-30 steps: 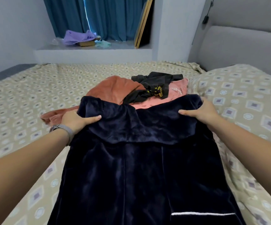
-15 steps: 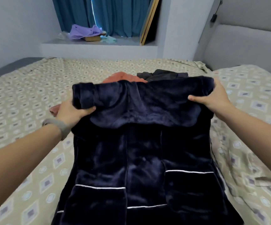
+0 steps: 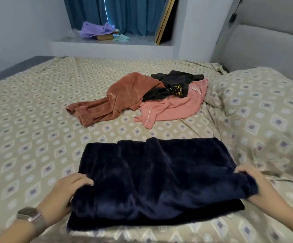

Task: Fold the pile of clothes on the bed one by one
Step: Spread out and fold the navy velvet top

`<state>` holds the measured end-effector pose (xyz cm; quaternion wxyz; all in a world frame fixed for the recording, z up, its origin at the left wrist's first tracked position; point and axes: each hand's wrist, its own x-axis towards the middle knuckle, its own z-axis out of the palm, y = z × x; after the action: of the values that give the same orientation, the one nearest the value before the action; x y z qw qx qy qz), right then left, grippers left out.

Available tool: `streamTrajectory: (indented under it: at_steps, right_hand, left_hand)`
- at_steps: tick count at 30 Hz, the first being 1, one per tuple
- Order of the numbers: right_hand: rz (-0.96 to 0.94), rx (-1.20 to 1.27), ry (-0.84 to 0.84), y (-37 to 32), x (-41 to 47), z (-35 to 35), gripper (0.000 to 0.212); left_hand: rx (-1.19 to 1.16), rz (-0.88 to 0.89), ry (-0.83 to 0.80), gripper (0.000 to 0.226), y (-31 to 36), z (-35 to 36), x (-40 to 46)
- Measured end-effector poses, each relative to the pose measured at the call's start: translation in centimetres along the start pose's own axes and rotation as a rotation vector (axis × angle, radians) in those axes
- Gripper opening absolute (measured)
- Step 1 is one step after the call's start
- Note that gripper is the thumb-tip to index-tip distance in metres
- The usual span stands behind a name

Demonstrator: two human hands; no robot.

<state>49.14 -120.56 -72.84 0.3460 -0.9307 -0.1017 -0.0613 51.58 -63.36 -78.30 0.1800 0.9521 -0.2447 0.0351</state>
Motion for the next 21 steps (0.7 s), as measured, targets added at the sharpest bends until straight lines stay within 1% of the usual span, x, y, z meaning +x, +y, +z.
streamTrajectory:
  at_steps: [3,4,5,6,7,8,9,10,11,12,13,15,17,18,19,21]
  right_hand:
    - [0.065,-0.002,0.016,-0.1,-3.2,1.8,0.059]
    - [0.096,0.036,0.005,-0.3,-4.1,2.1,0.061]
    - [0.138,0.132,0.006,-0.5,-4.8,2.3,0.066]
    - [0.233,0.312,0.044,-1.0,-5.3,2.5,0.074]
    - [0.352,0.531,0.124,-1.7,-5.6,2.6,0.078]
    - [0.474,0.736,0.224,-2.5,-5.5,2.8,0.079]
    - [0.559,0.898,0.306,-3.4,-5.4,2.9,0.079]
    - [0.609,1.011,0.351,-4.2,-5.2,2.9,0.076]
    - [0.632,1.081,0.370,-4.7,-4.8,3.0,0.075]
    - [0.635,1.106,0.377,-5.2,-4.5,3.0,0.075]
    - [0.626,1.102,0.379,-5.8,-4.1,3.1,0.075]
    - [0.616,1.050,0.345,-6.0,-3.5,3.3,0.077]
    - [0.629,0.966,0.268,-6.5,-3.5,3.6,0.090]
    - [0.623,0.929,0.246,-6.5,-3.7,3.9,0.093]
    - [0.629,0.884,0.250,-6.6,-3.9,4.0,0.086]
    - [0.673,0.775,0.336,-6.2,-4.4,4.2,0.056]
  left_hand:
    - [-0.020,-0.074,0.062,0.081,2.2,-0.5,-0.9]
    - [-0.054,-0.128,0.132,0.081,3.0,-0.7,-1.6]
    - [-0.147,-0.193,0.213,0.077,4.1,-1.1,-2.3]
    - [-0.289,-0.314,0.335,0.065,5.3,-1.4,-2.7]
    - [-0.501,-0.507,0.435,0.053,6.7,-1.7,-3.0]
    - [-0.765,-0.712,0.496,0.043,8.5,-2.0,-3.1]
    - [-1.047,-0.852,0.487,0.032,10.0,-2.2,-3.0]
    - [-1.256,-0.933,0.427,0.025,11.6,-2.4,-2.7]
    - [-1.403,-0.956,0.345,0.025,12.9,-2.4,-2.4]
    - [-1.468,-0.939,0.284,0.028,13.8,-2.4,-2.1]
    - [-1.447,-0.893,0.264,0.032,14.4,-2.3,-1.9]
    - [-1.301,-0.813,0.289,0.039,15.3,-2.4,-1.4]
    - [-1.160,-0.795,0.308,0.032,15.8,-2.7,-1.0]
    - [-1.118,-0.786,0.318,0.027,15.9,-2.7,-1.0]
    - [-1.071,-0.795,0.318,0.022,15.9,-2.6,-1.1]
    - [-0.970,-0.841,0.299,0.012,15.5,-2.4,-1.5]
